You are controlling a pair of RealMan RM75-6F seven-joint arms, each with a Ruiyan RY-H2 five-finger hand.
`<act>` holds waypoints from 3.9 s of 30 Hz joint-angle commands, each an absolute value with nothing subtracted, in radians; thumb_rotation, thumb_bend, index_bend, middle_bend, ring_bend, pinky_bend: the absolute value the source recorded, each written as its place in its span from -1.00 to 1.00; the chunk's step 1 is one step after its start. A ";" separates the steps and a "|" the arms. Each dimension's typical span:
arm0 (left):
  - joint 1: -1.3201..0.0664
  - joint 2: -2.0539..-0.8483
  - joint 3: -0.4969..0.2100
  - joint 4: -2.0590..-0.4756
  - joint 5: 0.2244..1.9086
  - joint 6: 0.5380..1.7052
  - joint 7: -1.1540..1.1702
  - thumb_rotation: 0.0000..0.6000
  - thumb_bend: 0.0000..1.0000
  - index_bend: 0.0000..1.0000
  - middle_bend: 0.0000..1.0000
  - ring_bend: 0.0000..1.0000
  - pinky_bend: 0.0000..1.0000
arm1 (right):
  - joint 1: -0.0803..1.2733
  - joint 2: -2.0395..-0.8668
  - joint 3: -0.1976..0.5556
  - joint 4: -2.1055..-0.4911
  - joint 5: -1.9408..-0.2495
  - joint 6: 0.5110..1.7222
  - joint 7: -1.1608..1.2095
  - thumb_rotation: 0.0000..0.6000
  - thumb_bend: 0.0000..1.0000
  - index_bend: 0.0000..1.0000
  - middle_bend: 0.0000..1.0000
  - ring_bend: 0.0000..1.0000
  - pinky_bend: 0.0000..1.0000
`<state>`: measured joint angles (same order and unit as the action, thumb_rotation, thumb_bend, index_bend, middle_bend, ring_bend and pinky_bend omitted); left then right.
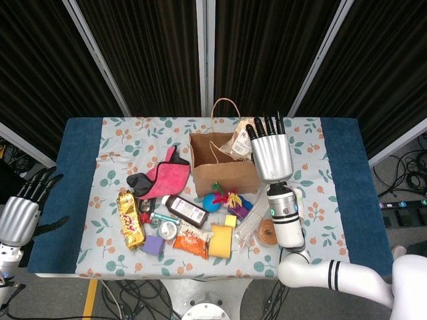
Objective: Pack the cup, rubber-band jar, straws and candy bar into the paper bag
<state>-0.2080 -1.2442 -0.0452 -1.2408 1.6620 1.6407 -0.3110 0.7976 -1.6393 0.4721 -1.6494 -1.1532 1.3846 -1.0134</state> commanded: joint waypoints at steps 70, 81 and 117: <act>-0.246 -1.214 -0.030 -1.326 1.687 1.588 -0.258 1.00 -0.94 -0.69 -0.67 -0.83 -0.60 | 0.745 -1.159 0.152 -1.855 -0.397 0.919 -0.471 1.00 -1.00 -1.00 -0.99 -1.00 -1.00; -0.254 -1.228 -0.029 -1.313 1.686 1.577 -0.255 1.00 -0.94 -0.69 -0.67 -0.83 -0.60 | 0.777 -1.175 0.107 -1.858 -0.378 0.917 -0.484 1.00 -1.00 -1.00 -0.99 -1.00 -1.00; -0.254 -1.208 -0.020 -1.332 1.695 1.581 -0.254 1.00 -0.94 -0.69 -0.67 -0.83 -0.60 | 0.815 -1.248 0.093 -1.822 -0.354 0.989 -0.445 1.00 -1.00 -0.90 -0.43 -1.00 -1.00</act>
